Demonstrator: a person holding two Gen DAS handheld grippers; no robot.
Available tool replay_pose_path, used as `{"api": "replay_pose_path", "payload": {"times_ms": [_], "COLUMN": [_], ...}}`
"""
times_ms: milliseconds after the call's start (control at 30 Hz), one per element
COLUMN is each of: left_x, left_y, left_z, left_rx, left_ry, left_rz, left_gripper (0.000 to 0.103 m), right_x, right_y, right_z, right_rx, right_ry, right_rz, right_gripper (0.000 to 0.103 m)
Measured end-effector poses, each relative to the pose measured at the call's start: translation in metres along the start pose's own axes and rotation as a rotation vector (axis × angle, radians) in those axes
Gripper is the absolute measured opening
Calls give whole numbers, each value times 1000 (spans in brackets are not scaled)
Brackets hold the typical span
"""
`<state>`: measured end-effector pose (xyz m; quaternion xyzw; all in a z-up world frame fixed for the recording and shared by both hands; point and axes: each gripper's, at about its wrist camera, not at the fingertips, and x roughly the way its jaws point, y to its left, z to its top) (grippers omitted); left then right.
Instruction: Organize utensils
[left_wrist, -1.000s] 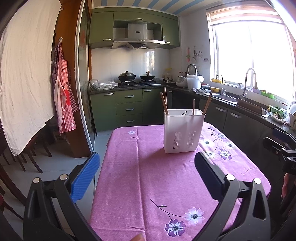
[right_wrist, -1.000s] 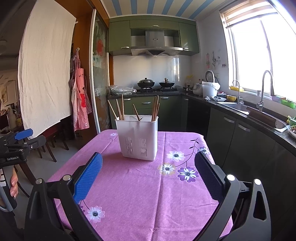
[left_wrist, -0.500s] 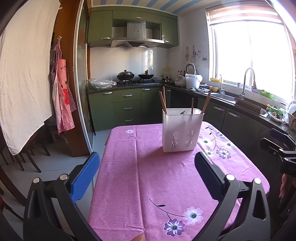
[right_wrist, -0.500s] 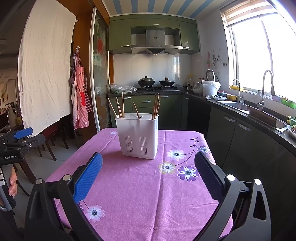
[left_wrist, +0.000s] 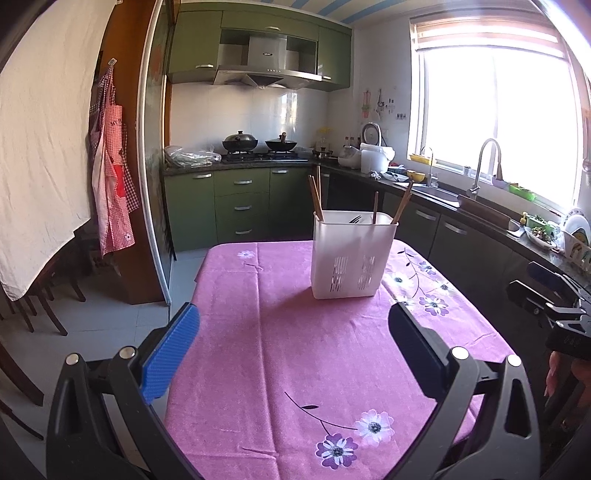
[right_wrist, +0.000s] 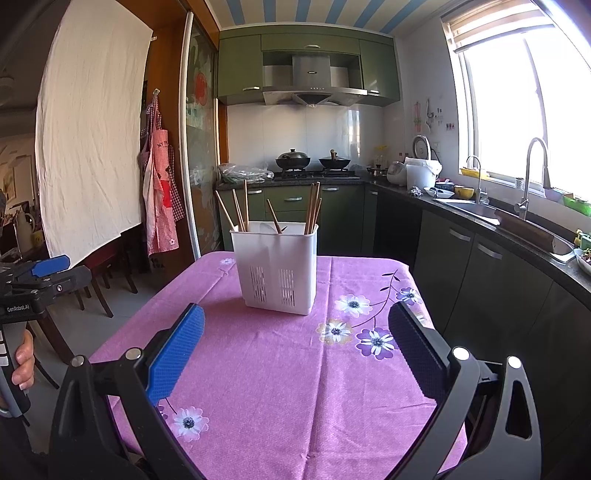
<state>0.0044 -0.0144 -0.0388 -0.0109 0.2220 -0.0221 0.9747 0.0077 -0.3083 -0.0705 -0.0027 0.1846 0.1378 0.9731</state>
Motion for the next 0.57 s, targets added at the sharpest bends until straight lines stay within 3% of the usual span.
{"api": "replay_pose_path", "payload": {"times_ms": [400, 567], "left_x": [9, 19], "left_y": [0, -1], "left_z": [0, 0], "left_rx": [22, 34], "left_ry": [26, 43], "left_rz": [61, 43], "left_gripper": [97, 97], "right_x": [3, 9], "right_y": [0, -2], "right_z": [-1, -3], "right_rx": [0, -1], "right_ry": [13, 27], "right_rz": [-1, -3], "right_gripper": [98, 98]}}
